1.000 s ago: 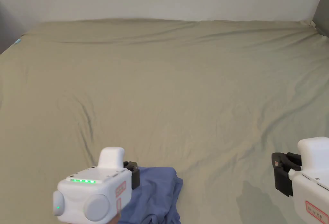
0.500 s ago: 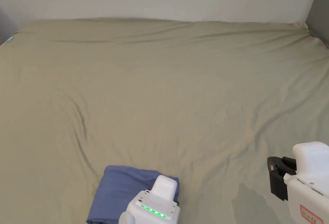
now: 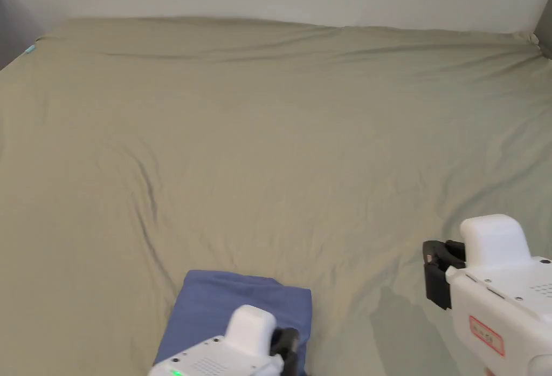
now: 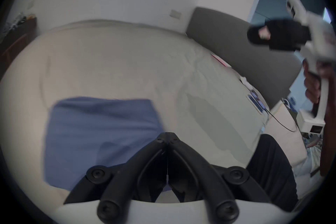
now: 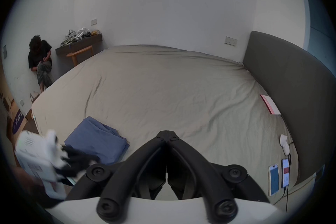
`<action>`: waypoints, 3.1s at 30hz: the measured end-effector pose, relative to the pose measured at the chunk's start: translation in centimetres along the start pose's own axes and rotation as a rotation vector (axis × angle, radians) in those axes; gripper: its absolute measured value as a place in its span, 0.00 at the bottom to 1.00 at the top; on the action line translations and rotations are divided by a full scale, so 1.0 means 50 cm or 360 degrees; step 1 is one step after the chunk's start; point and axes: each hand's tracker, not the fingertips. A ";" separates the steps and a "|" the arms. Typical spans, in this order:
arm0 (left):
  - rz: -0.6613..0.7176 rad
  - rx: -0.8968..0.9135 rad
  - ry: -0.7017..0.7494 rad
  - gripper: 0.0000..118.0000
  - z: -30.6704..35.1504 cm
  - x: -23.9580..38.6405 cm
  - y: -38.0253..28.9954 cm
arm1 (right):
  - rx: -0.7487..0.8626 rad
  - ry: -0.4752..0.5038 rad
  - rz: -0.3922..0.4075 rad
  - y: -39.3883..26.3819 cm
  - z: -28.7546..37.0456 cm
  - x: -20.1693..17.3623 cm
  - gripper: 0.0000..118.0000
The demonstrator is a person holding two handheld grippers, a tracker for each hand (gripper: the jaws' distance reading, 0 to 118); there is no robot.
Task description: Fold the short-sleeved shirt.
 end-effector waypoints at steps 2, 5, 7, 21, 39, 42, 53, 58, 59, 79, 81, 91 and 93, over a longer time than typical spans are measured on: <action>0.0054 0.0053 0.0149 0.00 0.046 -0.069 0.014 | 0.0002 0.0079 0.0024 0.006 -0.027 -0.027 0.02; 0.0134 0.0137 0.0301 0.00 0.104 -0.160 0.031 | -0.0022 0.0310 0.0006 0.003 -0.074 -0.077 0.02; 0.0186 0.0172 0.0359 0.00 0.135 -0.215 0.039 | -0.0083 0.0489 0.0032 -0.016 -0.125 -0.125 0.02; 0.0392 -0.0084 0.0224 0.00 0.093 -0.354 0.007 | -0.0676 0.0762 0.0270 -0.149 -0.333 -0.286 0.02; 0.1466 -0.0485 -0.0961 0.75 -0.124 -0.505 0.000 | -0.0643 0.0866 0.0152 -0.170 -0.340 -0.254 0.02; 0.1240 -0.0561 -0.0657 0.20 -0.146 -0.472 0.003 | -0.0659 0.0873 0.0127 -0.166 -0.341 -0.252 0.02; 0.0889 -0.0560 -0.0320 0.19 -0.098 -0.354 0.063 | -0.0512 0.0782 0.0287 -0.113 -0.277 -0.244 0.02; 0.0639 -0.0578 -0.0064 0.19 -0.066 -0.316 0.077 | -0.0191 0.0483 0.0292 -0.012 -0.167 -0.199 0.02; 0.0530 -0.0613 0.0056 0.19 -0.060 -0.299 0.081 | -0.0145 0.0428 0.0295 0.006 -0.145 -0.191 0.02; 0.0074 -0.0514 0.0995 0.19 0.151 -0.456 0.025 | 0.0213 0.0147 0.0291 0.083 -0.005 -0.247 0.02; 0.0016 -0.0554 0.1110 0.19 0.166 -0.504 0.016 | 0.0212 0.0138 0.0295 0.084 -0.011 -0.258 0.02; 0.0046 -0.0654 0.1517 0.19 0.257 -0.755 0.012 | 0.0104 0.0101 0.0302 0.088 -0.086 -0.306 0.02; 0.0050 -0.0640 0.1569 0.19 0.271 -0.800 0.024 | 0.0077 0.0092 0.0324 0.087 -0.101 -0.312 0.02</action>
